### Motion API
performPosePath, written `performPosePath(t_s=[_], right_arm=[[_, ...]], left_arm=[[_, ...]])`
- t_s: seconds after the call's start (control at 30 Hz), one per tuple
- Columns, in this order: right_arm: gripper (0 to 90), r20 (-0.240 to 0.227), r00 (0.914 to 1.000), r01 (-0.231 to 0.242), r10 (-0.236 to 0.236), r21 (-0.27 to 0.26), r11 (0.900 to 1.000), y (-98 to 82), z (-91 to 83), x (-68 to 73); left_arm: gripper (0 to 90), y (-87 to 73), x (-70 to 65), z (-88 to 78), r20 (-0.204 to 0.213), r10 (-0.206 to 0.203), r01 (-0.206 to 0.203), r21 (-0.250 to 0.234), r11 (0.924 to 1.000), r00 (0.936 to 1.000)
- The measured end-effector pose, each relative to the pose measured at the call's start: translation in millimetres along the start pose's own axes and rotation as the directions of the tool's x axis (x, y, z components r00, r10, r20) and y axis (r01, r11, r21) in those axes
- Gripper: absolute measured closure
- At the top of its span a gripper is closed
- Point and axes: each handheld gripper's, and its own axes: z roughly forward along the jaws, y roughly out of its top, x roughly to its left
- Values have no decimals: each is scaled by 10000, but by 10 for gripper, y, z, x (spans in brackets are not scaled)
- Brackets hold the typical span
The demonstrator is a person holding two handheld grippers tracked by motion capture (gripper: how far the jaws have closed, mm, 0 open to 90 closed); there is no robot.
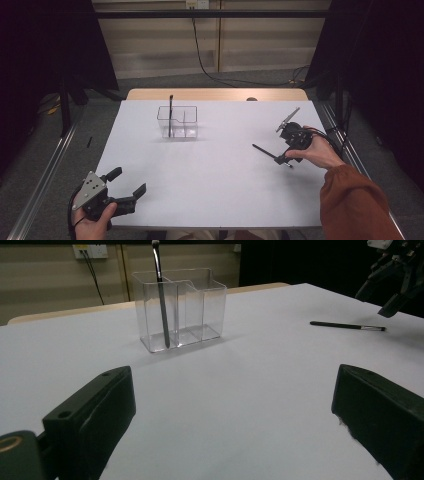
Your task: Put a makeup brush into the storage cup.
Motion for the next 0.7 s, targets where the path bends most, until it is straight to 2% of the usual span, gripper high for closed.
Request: performPosePath(t_s=[0.13, 0.17, 0.27, 0.5, 0.57, 0.6, 0.7], right_arm=[[109, -121, 9999, 126, -119, 570, 9983, 29, 98, -6], [109, -121, 9999, 126, -119, 570, 9983, 29, 98, -6], [204, -364, 9992, 173, -147, 719, 9973, 35, 136, -17], [368, -507, 9978, 484, -433, 1052, 9933, 13, 185, -36], [401, -742, 9965, 453, -378, 1012, 9938, 7, 195, -37], [437, -652, 9963, 627, -556, 1135, 9916, 5, 208, -44], [459, -717, 9961, 602, -521, 1156, 9915, -1, 227, -50]], left_arm=[[38, 0, 2, -6, -15, 32, -32, 2, 10000, 10000], [38, 0, 2, -6, -15, 32, -32, 2, 10000, 10000], [38, 0, 3, -6, 4, 67, -67, 22, 10000, 10000], [38, -3, -8, 0, 16, 73, -73, 45, 10000, 10000], [38, -3, -11, 3, 12, 120, -120, 54, 9999, 9999], [38, -3, -11, 4, 32, 121, -121, 45, 9999, 9999], [38, -2, -6, -3, 7, 115, -115, 21, 9999, 9999]])
